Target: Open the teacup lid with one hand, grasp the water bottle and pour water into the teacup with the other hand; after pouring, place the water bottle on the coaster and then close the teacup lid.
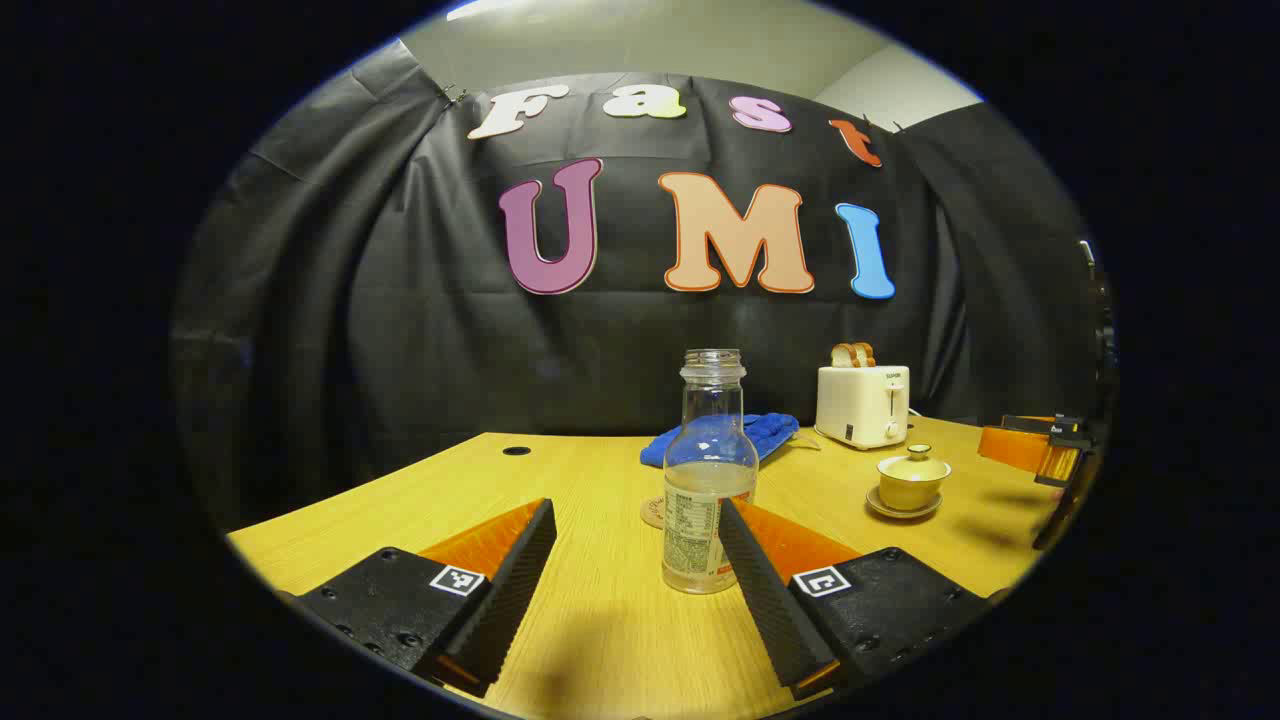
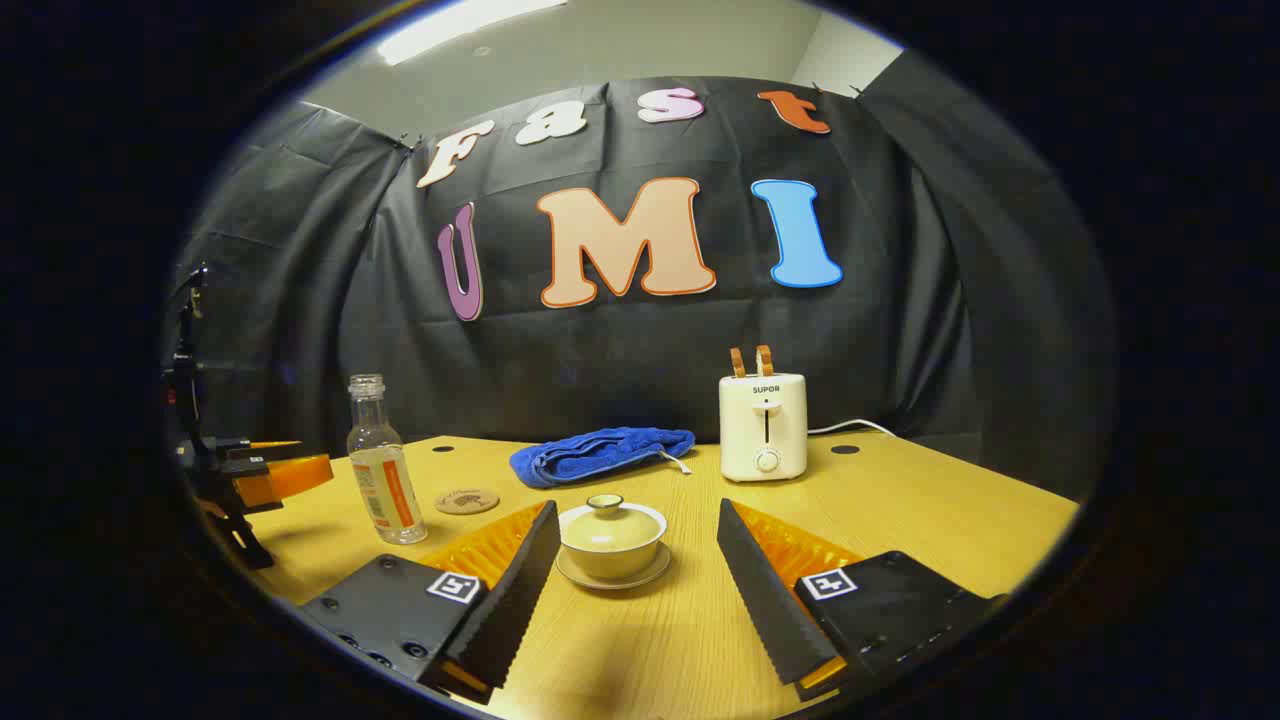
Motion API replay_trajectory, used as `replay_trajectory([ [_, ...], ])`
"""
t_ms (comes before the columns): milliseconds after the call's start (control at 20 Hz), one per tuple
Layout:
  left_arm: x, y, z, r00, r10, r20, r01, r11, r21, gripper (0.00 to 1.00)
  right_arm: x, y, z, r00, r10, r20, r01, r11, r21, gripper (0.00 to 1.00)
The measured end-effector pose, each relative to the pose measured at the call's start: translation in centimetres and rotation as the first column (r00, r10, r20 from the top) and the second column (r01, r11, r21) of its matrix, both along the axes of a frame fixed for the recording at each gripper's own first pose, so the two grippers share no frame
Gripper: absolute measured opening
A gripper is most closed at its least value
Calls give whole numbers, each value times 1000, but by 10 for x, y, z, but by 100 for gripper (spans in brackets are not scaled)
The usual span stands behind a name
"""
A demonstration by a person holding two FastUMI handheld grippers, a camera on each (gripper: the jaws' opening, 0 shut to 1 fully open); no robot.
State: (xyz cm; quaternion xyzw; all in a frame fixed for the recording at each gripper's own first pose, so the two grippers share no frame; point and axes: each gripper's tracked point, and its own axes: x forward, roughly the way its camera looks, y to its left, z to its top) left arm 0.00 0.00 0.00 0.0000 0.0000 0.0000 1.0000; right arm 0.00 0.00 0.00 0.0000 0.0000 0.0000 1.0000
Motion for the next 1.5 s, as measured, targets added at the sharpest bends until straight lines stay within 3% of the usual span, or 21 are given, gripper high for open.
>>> replay_trajectory([
  [650, 2, 1, -1, 1000, 5, 2, -5, 1000, -1, 96, 1, -10, 0, 998, -58, 8, 58, 998, -18, 99],
  [1150, 2, 1, -2, 1000, 5, 3, -5, 1000, -1, 96, 2, -3, 0, 1000, -30, 5, 30, 999, -19, 100],
  [1500, 3, 1, -3, 1000, 6, 3, -6, 1000, -2, 96, 22, 8, -2, 1000, 16, -5, -16, 1000, -17, 100],
])
